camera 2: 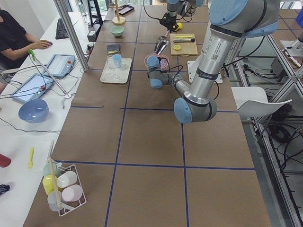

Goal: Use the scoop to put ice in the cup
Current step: 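Move the scoop over the pink bowl of ice with the right gripper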

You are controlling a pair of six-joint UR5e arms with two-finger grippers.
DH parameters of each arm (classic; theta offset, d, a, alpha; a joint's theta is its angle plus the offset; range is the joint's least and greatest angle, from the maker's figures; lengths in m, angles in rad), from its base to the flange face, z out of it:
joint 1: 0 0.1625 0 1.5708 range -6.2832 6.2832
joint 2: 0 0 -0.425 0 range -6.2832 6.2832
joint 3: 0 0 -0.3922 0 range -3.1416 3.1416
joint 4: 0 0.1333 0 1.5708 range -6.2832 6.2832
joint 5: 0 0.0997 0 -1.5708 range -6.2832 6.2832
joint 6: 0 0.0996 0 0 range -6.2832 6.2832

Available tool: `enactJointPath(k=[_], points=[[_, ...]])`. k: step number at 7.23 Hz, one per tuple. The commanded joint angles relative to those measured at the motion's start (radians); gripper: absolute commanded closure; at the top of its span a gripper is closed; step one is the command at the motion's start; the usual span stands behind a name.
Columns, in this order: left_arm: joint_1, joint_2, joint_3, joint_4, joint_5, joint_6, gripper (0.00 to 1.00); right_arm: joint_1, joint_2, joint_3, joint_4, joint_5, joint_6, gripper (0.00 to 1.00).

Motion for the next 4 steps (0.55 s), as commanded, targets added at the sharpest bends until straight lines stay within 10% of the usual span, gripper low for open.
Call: enactJointPath(k=[1, 4], points=[[0.0, -0.001, 0.018, -0.056, 0.016, 0.0, 0.0, 0.001, 0.044, -0.044, -0.034, 0.001, -0.006, 1.0], [0.0, -0.008, 0.028, -0.071, 0.028, -0.002, 0.0, 0.001, 0.121, -0.151, -0.106, 0.001, -0.097, 1.0]])
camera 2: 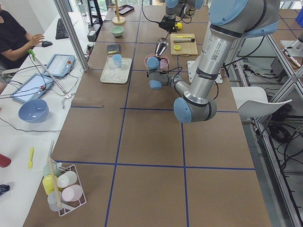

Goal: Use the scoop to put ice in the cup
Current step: 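Dig the scoop into the ice with right gripper while left steadies the bowl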

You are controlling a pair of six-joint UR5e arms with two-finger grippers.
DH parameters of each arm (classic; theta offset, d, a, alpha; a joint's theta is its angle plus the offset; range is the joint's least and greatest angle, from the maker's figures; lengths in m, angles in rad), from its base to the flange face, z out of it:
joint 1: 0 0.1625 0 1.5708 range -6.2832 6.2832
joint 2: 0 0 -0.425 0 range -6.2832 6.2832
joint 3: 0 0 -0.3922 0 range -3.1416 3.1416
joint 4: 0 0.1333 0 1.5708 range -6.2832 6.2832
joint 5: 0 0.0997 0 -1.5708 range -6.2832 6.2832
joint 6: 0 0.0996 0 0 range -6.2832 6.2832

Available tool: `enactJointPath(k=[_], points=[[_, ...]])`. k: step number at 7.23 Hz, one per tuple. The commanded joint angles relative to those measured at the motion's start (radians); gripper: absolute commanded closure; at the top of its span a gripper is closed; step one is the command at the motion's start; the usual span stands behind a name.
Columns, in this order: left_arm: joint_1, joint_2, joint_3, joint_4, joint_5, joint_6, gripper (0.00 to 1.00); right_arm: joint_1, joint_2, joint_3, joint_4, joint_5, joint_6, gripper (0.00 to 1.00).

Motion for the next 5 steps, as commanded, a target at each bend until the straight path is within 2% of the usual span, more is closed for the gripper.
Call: enactJointPath(k=[1, 2, 5], points=[[0.0, -0.002, 0.006, -0.005, 0.002, 0.0, 0.0, -0.001, 0.059, -0.094, -0.027, 0.0, -0.039, 1.0], [0.0, -0.003, 0.006, -0.006, 0.002, 0.0, 0.0, -0.001, 0.072, -0.128, -0.027, 0.0, -0.039, 1.0], [0.0, -0.003, 0.009, -0.019, 0.002, 0.0, 0.0, -0.001, 0.079, -0.149, -0.029, 0.0, -0.04, 1.0]])
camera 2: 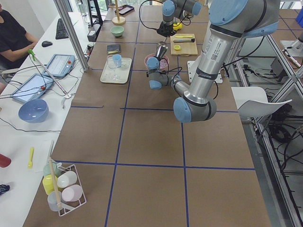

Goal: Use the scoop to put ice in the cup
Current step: 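Dig the scoop into the ice with right gripper while left steadies the bowl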

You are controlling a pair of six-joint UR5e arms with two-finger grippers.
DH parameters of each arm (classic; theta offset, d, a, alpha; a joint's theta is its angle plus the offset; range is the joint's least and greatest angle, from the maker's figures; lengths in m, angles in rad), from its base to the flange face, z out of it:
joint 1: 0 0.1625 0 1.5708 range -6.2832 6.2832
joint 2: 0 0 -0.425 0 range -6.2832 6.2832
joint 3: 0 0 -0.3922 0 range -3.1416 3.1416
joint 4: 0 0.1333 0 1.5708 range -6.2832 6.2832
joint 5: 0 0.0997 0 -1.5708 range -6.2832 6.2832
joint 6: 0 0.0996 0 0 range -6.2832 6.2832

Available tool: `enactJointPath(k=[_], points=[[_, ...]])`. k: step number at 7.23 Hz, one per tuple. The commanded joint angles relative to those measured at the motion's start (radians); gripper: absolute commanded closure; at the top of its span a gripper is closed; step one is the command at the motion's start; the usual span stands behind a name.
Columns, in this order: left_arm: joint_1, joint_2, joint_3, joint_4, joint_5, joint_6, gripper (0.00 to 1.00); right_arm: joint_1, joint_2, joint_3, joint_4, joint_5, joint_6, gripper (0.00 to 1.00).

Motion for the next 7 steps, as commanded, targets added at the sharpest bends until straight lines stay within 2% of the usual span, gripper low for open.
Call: enactJointPath(k=[1, 5, 7], points=[[0.0, 0.0, 0.002, -0.002, 0.0, 0.0, 0.0, 0.0, 0.006, -0.022, -0.001, 0.0, 0.0, 1.0], [0.002, 0.0, 0.002, -0.01, 0.0, 0.0, 0.0, -0.003, -0.001, -0.033, 0.01, 0.011, -0.002, 1.0], [0.0, 0.0, 0.0, -0.01, 0.0, 0.0, 0.0, -0.008, -0.01, -0.055, 0.06, 0.017, 0.0, 1.0]])
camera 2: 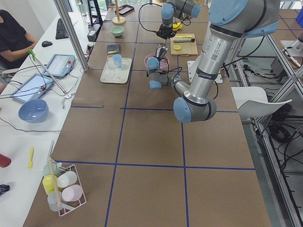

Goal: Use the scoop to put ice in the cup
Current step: 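Dig the scoop into the ice with right gripper while left steadies the bowl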

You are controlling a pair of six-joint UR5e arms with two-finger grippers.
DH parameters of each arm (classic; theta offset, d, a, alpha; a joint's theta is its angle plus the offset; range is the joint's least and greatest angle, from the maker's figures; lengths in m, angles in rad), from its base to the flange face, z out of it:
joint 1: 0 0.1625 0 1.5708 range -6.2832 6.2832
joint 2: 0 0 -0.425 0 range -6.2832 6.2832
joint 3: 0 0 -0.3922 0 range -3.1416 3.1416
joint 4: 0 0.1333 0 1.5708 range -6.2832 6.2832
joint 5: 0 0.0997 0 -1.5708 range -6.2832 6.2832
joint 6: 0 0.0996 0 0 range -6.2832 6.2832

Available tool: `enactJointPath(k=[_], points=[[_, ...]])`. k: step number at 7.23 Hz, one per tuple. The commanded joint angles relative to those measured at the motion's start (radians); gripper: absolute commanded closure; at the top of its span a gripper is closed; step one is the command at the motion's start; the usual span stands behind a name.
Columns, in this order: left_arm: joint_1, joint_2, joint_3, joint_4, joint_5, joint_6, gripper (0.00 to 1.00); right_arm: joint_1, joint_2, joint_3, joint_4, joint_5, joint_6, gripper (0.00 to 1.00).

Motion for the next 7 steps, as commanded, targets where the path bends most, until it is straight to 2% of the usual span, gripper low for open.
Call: enactJointPath(k=[1, 7], points=[[0.0, 0.0, -0.001, -0.005, 0.0, 0.0, 0.0, -0.002, -0.009, -0.028, 0.053, 0.013, 0.002, 1.0], [0.0, -0.002, -0.001, -0.005, 0.0, -0.002, 0.0, -0.015, -0.1, -0.032, 0.197, 0.019, 0.005, 1.0]])
